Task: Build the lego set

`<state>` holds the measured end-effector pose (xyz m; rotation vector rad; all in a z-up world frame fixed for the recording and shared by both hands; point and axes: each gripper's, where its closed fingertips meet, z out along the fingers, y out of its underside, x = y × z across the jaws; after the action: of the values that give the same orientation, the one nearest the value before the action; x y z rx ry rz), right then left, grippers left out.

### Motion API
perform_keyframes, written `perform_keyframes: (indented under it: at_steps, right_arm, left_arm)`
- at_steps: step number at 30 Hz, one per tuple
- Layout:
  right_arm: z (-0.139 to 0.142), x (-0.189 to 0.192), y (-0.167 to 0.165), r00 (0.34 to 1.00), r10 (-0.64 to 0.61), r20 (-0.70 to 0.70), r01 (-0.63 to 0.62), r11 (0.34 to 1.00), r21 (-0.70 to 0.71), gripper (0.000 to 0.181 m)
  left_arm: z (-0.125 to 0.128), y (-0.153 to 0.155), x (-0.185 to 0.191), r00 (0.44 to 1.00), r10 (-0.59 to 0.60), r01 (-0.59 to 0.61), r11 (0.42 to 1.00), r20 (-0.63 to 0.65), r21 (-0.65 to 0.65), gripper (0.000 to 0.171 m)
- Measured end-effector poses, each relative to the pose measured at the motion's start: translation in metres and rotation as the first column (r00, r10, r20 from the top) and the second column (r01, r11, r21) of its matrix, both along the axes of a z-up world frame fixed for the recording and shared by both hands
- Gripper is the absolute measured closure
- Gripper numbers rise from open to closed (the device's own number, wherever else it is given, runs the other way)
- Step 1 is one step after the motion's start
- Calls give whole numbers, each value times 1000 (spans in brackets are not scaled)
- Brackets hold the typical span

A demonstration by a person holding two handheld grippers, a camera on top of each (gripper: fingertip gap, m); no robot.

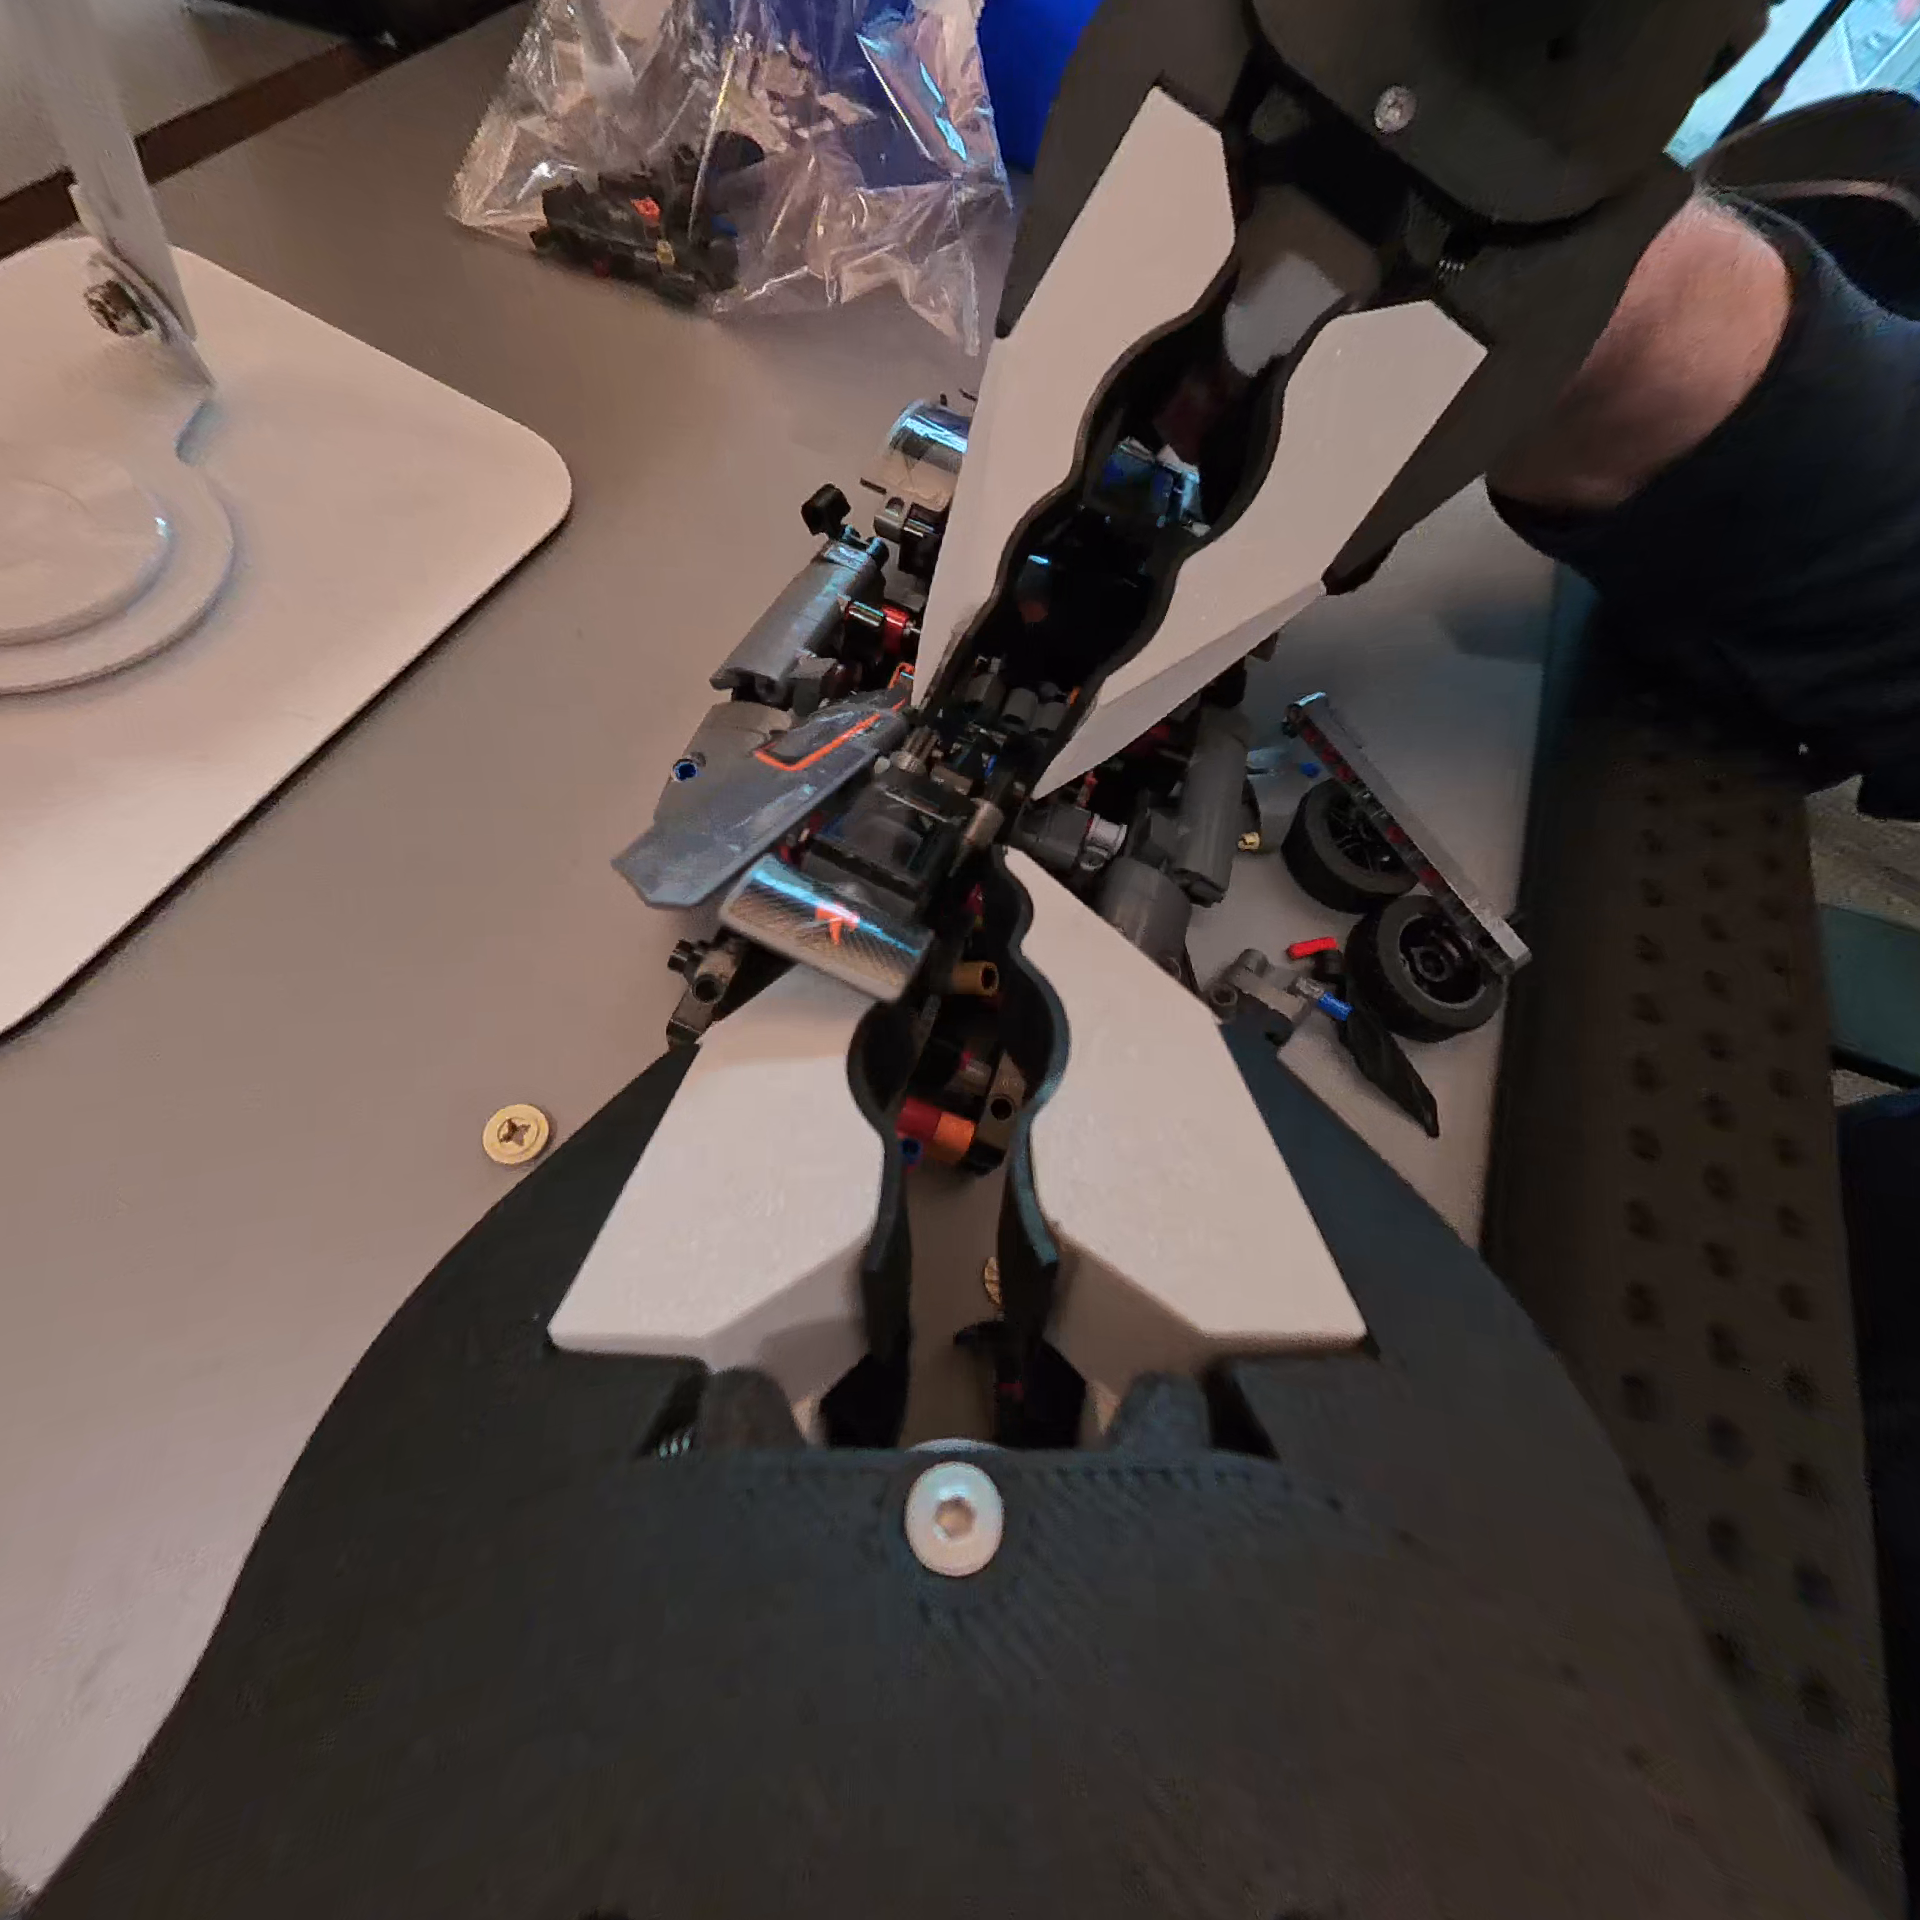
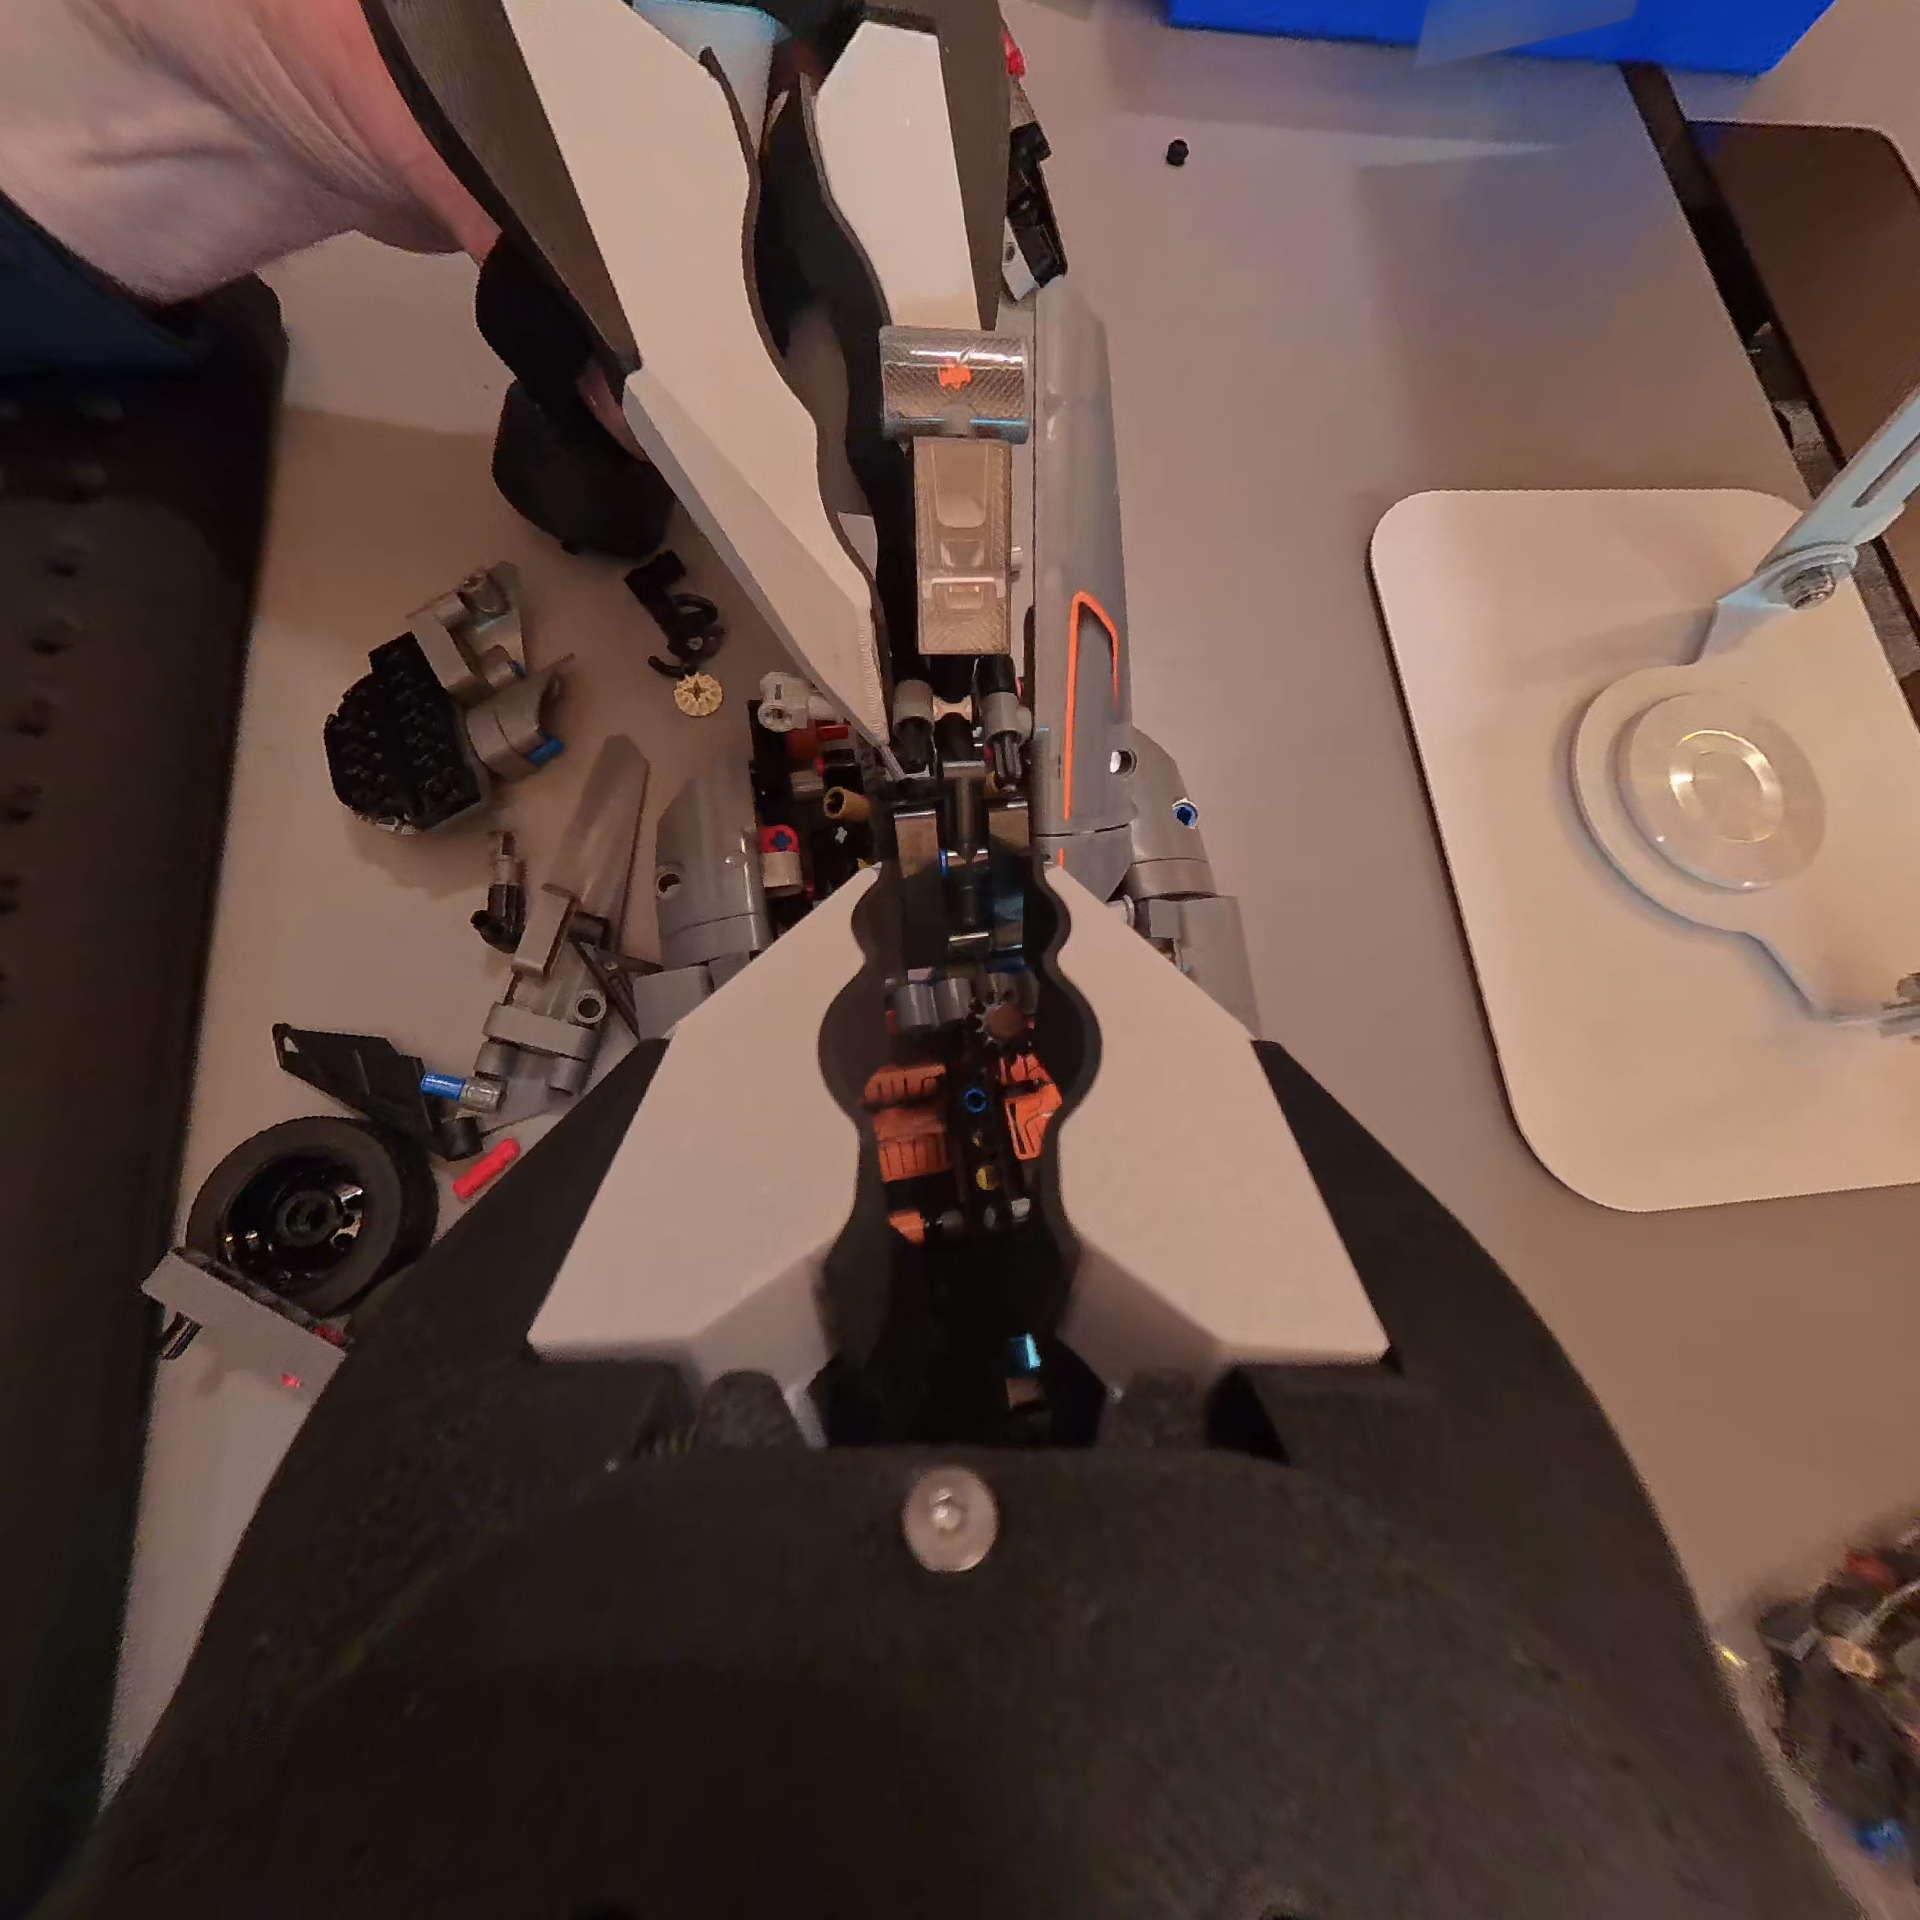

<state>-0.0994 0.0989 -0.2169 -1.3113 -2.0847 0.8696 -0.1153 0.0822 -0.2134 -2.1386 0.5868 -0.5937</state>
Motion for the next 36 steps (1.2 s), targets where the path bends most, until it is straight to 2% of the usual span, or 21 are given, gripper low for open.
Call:
perform_keyframes:
  at_steps: [2, 3, 5, 13, 14, 17, 19, 28, 31, 32, 36]
  right_arm:
    - [0, 0, -1, 1000, -2, 2, 2, 1000, -6, 160]
    - [-1, 2, -1, 1000, 7, 5, -7, 1000, -18, 159]
    - [-4, 5, -2, 1000, 24, 6, -24, 999, -27, 176]
    - [1, 5, -1, 1000, 23, -2, -23, 1000, -14, 176]
    - [3, 5, 0, 1000, 22, -14, -21, 1000, 12, 169]
    - [16, -1, -8, 995, 45, -88, -41, 998, 47, 164]
    - [14, -5, -4, 997, 18, -81, -10, 996, 94, 164]
    - [12, -3, -4, 997, 26, -73, -15, 989, 145, 171]
    - [11, -3, -3, 998, 19, -65, -7, 985, 171, 173]
    - [10, -3, -3, 998, 19, -65, -7, 985, 174, 178]
    - [9, -4, -3, 998, 13, -65, -1, 985, 175, 178]
  left_arm:
    - [0, -2, 0, 1000, 3, -3, 1000, -28, 5, 166]
    - [0, -4, 0, 1000, -4, 5, 1000, -18, 4, 171]
    - [1, -3, -3, 1000, 15, -15, 1000, -11, 25, 171]
    - [3, -5, -2, 1000, 25, -25, 999, -11, 26, 171]
    - [4, -4, -2, 1000, 28, -28, 999, -10, 28, 171]
    - [5, -2, 2, 1000, 19, -19, 999, -12, 37, 171]
    - [6, 0, 5, 1000, 13, -12, 999, -12, 36, 171]
    - [5, 2, 10, 1000, 18, -18, 999, 0, 42, 171]
    - [3, 3, 8, 999, 37, -35, 998, -35, 53, 171]
    - [2, 3, 8, 998, 45, -42, 997, -54, 59, 171]
    - [1, 4, 5, 987, 71, -59, 994, -144, 90, 171]
